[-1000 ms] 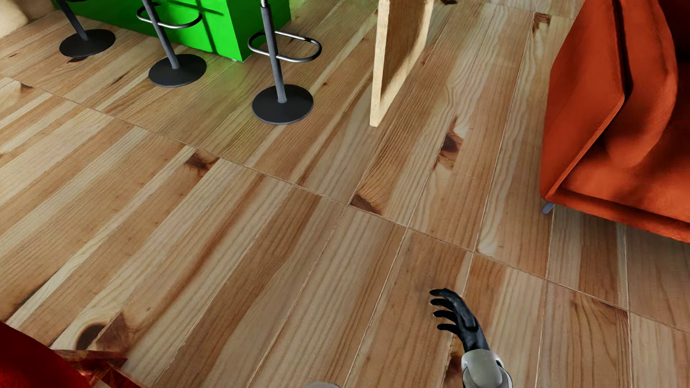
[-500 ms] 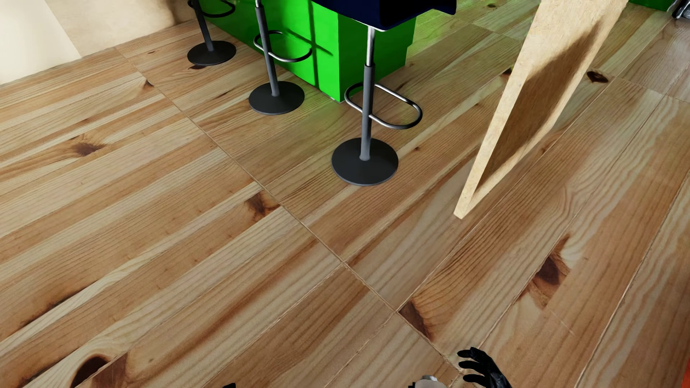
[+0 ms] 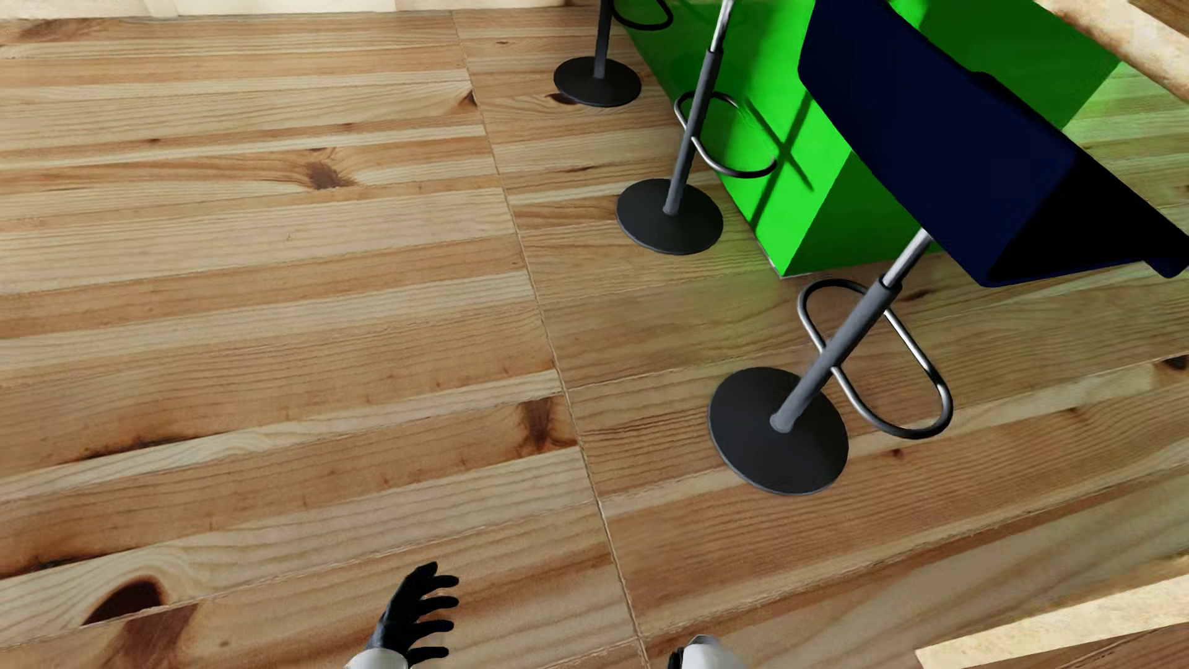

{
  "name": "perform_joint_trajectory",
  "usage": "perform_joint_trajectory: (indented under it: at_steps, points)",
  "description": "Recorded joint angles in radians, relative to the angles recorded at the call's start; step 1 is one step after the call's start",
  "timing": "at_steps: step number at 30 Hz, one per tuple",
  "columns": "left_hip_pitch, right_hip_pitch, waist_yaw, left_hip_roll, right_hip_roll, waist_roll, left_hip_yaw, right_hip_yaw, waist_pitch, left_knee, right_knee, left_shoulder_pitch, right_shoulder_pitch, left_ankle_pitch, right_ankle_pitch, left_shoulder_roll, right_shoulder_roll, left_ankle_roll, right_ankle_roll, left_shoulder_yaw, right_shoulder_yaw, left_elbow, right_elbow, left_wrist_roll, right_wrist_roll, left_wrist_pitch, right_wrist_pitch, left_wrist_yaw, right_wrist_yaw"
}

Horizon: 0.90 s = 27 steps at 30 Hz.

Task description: Go around the stool

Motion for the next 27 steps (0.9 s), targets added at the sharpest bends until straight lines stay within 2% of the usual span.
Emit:
perform_joint_trajectory:
  at_steps: [1,2,3,4,5,6,7,9,10,11,12,13,14,15,16,17,18,19,20,21,22,23,24,25,26,27]
  points:
    - [-0.066,0.059,0.021,0.051,-0.008,0.049,0.049,-0.058,0.021,0.132,0.001,0.017,-0.053,0.094,-0.052,-0.006,-0.016,0.026,-0.095,-0.013,0.006,0.037,-0.031,0.002,0.035,-0.034,0.010,-0.052,-0.034]
    - [-0.116,0.124,0.074,0.100,-0.018,0.094,0.116,-0.093,0.040,0.158,-0.011,0.090,-0.122,0.133,-0.095,0.004,-0.014,0.025,-0.107,0.008,0.006,0.053,-0.073,0.004,0.067,-0.067,0.006,-0.109,-0.082]
    - [-0.162,0.193,0.149,0.112,-0.034,0.140,0.142,-0.128,0.044,0.121,-0.034,0.151,-0.190,0.109,-0.131,0.029,0.001,0.001,-0.091,0.027,0.032,0.038,-0.087,0.008,0.091,-0.069,-0.017,-0.138,-0.137]
    - [-0.193,0.248,0.213,0.113,-0.050,0.180,0.147,-0.150,0.037,0.029,-0.029,0.204,-0.248,0.082,-0.166,0.054,0.039,-0.021,-0.076,0.034,0.066,0.022,-0.136,0.013,0.107,-0.061,-0.028,-0.136,-0.187]
    - [-0.184,0.224,0.231,0.106,-0.067,0.212,0.135,-0.125,0.020,-0.056,0.119,0.263,-0.306,0.031,-0.128,0.068,0.100,0.024,-0.047,-0.003,0.093,0.046,-0.133,0.022,0.103,-0.054,-0.064,-0.093,-0.215]
    - [-0.147,0.145,0.206,0.077,-0.041,0.210,0.114,-0.040,-0.004,-0.065,0.274,0.284,-0.292,-0.006,-0.013,0.078,0.120,0.026,-0.019,-0.058,0.142,0.145,-0.108,0.025,0.084,-0.045,-0.108,-0.040,-0.212]
    - [-0.090,0.082,0.156,0.045,-0.002,0.187,0.090,0.029,-0.007,-0.101,0.330,0.274,-0.257,-0.027,0.018,0.076,0.143,0.025,0.001,-0.055,0.131,0.181,-0.088,0.012,0.062,-0.017,-0.133,0.007,-0.190]
    - [0.015,-0.018,0.071,-0.008,0.000,0.123,0.054,0.032,0.007,-0.126,0.168,0.200,-0.147,-0.067,-0.061,0.014,0.088,0.022,0.025,-0.035,0.086,0.056,-0.108,-0.047,0.012,0.053,-0.137,0.091,-0.108]
    - [-0.006,-0.031,0.056,-0.025,-0.006,0.088,0.048,0.021,0.004,-0.008,0.069,0.140,-0.104,-0.038,-0.033,0.000,0.042,0.015,0.028,-0.023,0.045,0.004,-0.061,-0.073,-0.006,0.074,-0.160,0.104,-0.070]
    - [-0.079,0.017,0.080,-0.008,-0.017,0.101,0.063,-0.015,0.002,0.186,0.086,0.086,-0.092,0.109,-0.094,-0.013,-0.030,0.030,-0.067,-0.015,0.030,0.042,0.010,-0.096,-0.009,0.064,-0.166,0.080,-0.051]
    - [-0.149,0.081,0.105,0.033,-0.011,0.136,0.091,-0.057,-0.003,0.283,0.063,0.097,-0.109,0.206,-0.129,-0.002,-0.050,0.016,-0.155,-0.018,0.007,0.056,0.012,-0.112,0.011,0.044,-0.122,0.030,-0.060]
    - [-0.201,0.159,0.133,0.073,-0.026,0.154,0.128,-0.101,-0.009,0.276,0.021,0.097,-0.108,0.222,-0.159,0.016,-0.019,0.015,-0.107,-0.019,0.017,0.059,-0.046,-0.116,0.043,0.031,-0.065,-0.020,-0.085]
    - [-0.236,0.234,0.162,0.100,-0.039,0.163,0.158,-0.141,-0.022,0.205,-0.025,0.118,-0.138,0.159,-0.191,0.023,0.026,0.002,-0.074,0.029,0.064,0.036,-0.098,-0.106,0.076,0.021,-0.008,-0.062,-0.116]
    - [-0.266,0.262,0.179,0.112,-0.027,0.175,0.138,-0.128,-0.041,0.101,-0.026,0.173,-0.204,0.121,-0.196,0.040,0.063,-0.014,-0.098,0.021,0.075,0.002,-0.109,-0.083,0.107,0.004,0.010,-0.076,-0.133]
    - [-0.240,0.240,0.158,0.115,0.001,0.188,0.103,-0.058,-0.048,-0.007,0.057,0.211,-0.281,0.099,-0.149,0.049,0.094,-0.037,-0.081,-0.010,0.071,0.074,-0.067,-0.053,0.130,-0.027,-0.010,-0.080,-0.134]
    - [-0.162,0.195,0.105,0.103,0.026,0.181,0.117,0.015,-0.025,-0.069,0.179,0.193,-0.307,0.038,-0.049,0.046,0.130,0.026,-0.059,-0.098,0.058,0.160,-0.039,-0.022,0.144,-0.040,-0.052,-0.073,-0.124]
    - [-0.121,0.142,0.048,0.095,0.054,0.157,0.123,0.033,0.017,-0.077,0.186,0.149,-0.272,0.032,-0.050,0.057,0.098,0.005,-0.051,-0.111,0.066,0.137,-0.054,0.022,0.138,-0.015,-0.075,-0.055,-0.101]
    - [-0.115,0.093,-0.008,0.091,0.073,0.120,0.145,0.024,0.061,-0.018,0.114,0.116,-0.225,0.083,-0.067,0.054,0.058,-0.013,-0.051,-0.088,0.048,0.072,-0.066,0.062,0.119,0.011,-0.076,-0.028,-0.074]
    - [-0.166,0.066,-0.058,0.089,0.099,0.078,0.157,0.009,0.087,0.124,-0.020,0.098,-0.197,0.217,0.005,0.022,0.038,-0.057,-0.067,-0.017,-0.003,-0.005,-0.018,0.096,0.091,0.027,-0.070,0.005,-0.049]
    - [-0.230,0.096,-0.060,0.086,0.111,0.082,0.120,0.002,0.087,0.219,-0.029,0.096,-0.156,0.349,-0.018,0.010,0.005,-0.084,-0.163,-0.028,-0.029,-0.013,-0.005,0.117,0.066,0.011,-0.047,0.025,-0.041]
    - [-0.275,0.138,-0.048,0.078,0.107,0.081,0.083,-0.009,0.096,0.198,-0.037,0.095,-0.128,0.344,-0.057,0.022,-0.001,-0.075,-0.219,-0.020,-0.049,0.012,-0.035,0.129,0.046,-0.020,-0.009,0.021,-0.043]
    - [-0.309,0.152,-0.040,0.106,0.099,0.094,0.038,-0.032,0.109,0.025,0.017,0.094,-0.119,0.261,-0.046,0.008,0.024,0.060,-0.180,0.029,-0.025,0.013,-0.081,0.146,0.034,-0.046,0.023,0.001,-0.055]
    - [-0.287,0.104,-0.043,0.143,0.093,0.087,0.027,-0.028,0.096,-0.131,0.140,0.092,-0.151,0.221,0.011,0.028,0.077,-0.067,-0.116,0.008,0.023,0.069,-0.076,0.167,0.024,-0.076,0.041,-0.020,-0.063]
    - [-0.247,0.066,-0.047,0.134,0.083,0.063,0.052,-0.005,0.089,-0.141,0.208,0.074,-0.168,0.198,0.011,0.065,0.104,-0.056,-0.064,-0.043,0.044,0.107,-0.058,0.169,0.022,-0.098,0.039,-0.034,-0.059]
    - [-0.208,0.050,-0.066,0.119,0.090,0.051,0.055,0.022,0.084,-0.169,0.171,0.061,-0.155,0.191,-0.079,0.066,0.092,-0.049,-0.022,-0.034,0.025,0.092,-0.072,0.149,0.031,-0.115,0.031,-0.044,-0.041]
    - [-0.170,0.029,-0.096,0.111,0.089,0.040,0.064,0.013,0.077,-0.189,0.137,0.095,-0.167,0.185,-0.121,0.035,0.078,-0.043,0.006,-0.019,0.007,0.041,-0.102,0.113,0.045,-0.136,0.035,-0.046,-0.017]
